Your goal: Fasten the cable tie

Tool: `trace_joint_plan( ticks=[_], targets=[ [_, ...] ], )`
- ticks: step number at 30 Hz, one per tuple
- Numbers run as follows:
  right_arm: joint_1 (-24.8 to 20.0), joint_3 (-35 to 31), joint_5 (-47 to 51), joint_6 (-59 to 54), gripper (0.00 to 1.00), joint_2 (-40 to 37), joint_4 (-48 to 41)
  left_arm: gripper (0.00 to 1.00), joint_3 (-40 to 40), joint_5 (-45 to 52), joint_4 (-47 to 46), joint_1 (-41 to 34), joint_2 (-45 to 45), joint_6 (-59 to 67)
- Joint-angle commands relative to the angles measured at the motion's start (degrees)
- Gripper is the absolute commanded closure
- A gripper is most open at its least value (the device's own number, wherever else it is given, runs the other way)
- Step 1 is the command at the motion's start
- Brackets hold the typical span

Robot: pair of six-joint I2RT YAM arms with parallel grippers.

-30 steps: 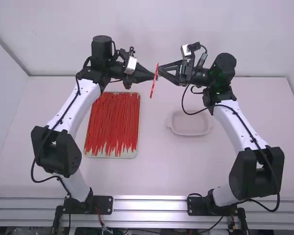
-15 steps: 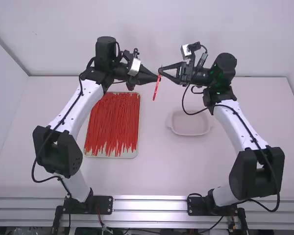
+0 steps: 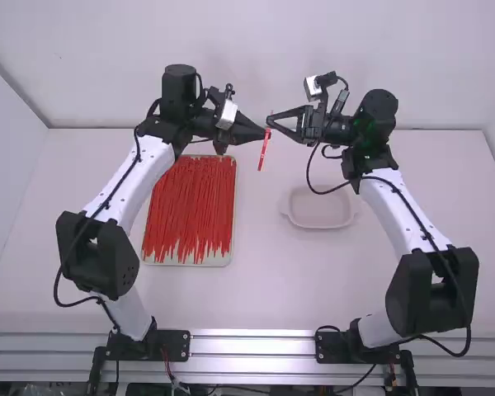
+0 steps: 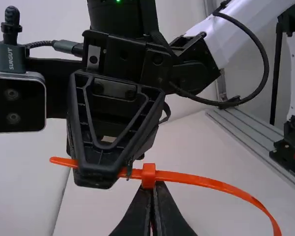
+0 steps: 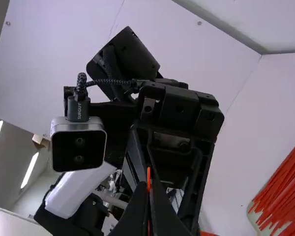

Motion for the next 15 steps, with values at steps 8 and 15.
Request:
trace_joint_plan(
  ticks=[8,15],
  targets=[
    [-0.31,0.81,0.15,-0.61,1.00,-0.28,0.79,0.98,-5.70,1.25,1.14,-0.13,-0.46,1.01],
    [-0.31,0.79,0.48,-0.46,1.00,-0.28,0.94,0.98,-8.17,1.03,0.04,-0.50,-0.46,0.85]
  ],
)
